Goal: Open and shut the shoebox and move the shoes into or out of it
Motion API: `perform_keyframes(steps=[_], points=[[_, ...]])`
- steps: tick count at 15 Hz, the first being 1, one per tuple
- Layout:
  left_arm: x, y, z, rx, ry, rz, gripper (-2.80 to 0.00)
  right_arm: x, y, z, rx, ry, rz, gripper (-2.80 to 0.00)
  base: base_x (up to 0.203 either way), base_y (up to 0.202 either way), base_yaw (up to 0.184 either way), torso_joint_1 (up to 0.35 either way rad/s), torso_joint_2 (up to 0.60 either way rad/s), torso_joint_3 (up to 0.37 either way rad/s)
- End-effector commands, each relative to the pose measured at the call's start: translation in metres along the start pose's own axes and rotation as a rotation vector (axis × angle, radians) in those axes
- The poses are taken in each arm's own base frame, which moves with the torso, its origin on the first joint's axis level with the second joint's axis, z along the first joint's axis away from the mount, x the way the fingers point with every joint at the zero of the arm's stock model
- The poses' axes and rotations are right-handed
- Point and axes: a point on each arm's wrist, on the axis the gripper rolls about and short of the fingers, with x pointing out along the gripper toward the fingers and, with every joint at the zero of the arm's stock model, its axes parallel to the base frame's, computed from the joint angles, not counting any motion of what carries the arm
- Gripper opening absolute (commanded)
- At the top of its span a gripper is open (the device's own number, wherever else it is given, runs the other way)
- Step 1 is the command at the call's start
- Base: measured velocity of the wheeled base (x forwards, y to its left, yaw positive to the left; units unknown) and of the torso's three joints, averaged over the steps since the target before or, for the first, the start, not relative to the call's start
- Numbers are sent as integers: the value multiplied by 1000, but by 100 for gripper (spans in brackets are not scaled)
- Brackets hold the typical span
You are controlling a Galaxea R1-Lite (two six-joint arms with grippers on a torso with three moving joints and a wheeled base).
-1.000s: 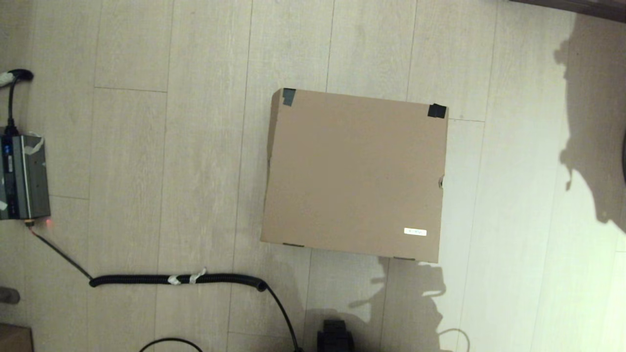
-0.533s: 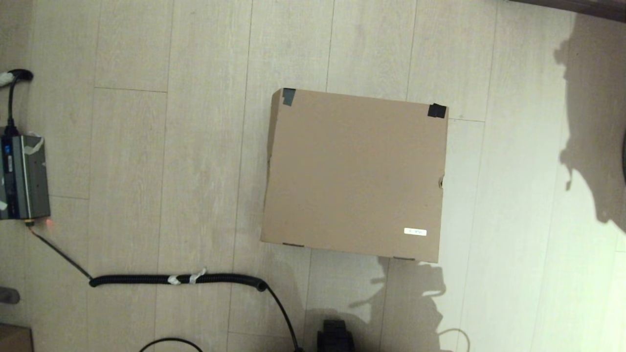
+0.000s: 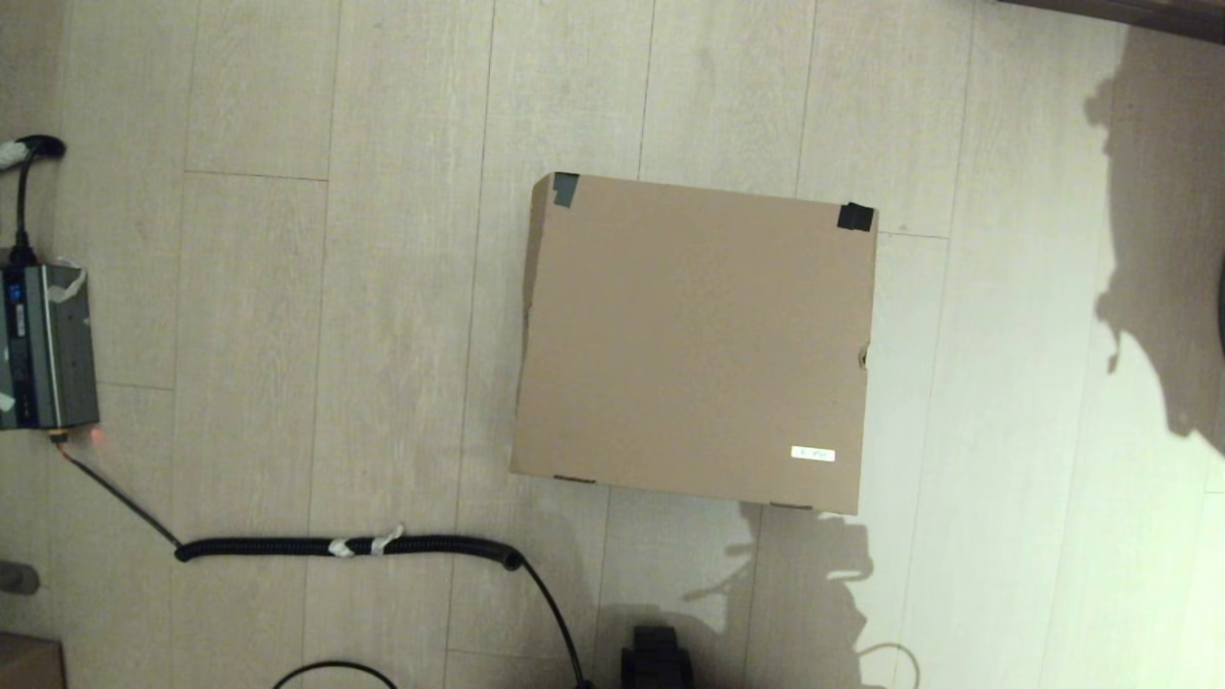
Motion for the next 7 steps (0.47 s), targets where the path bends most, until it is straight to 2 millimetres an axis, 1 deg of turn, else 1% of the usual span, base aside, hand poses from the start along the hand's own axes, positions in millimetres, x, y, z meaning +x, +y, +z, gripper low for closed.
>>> perform_keyframes(steps=[1, 4, 7], points=[[1, 0, -2, 1, 13, -2, -280, 0, 0, 0, 3, 4, -15, -280, 0, 0, 0, 0, 0, 0], [1, 0, -2, 1, 13, -2, -280, 0, 0, 0, -12, 5, -19, -280, 0, 0, 0, 0, 0, 0], [1, 0, -2, 1, 13, -2, -280, 0, 0, 1, 34, 2, -23, -280, 0, 0, 0, 0, 0, 0]])
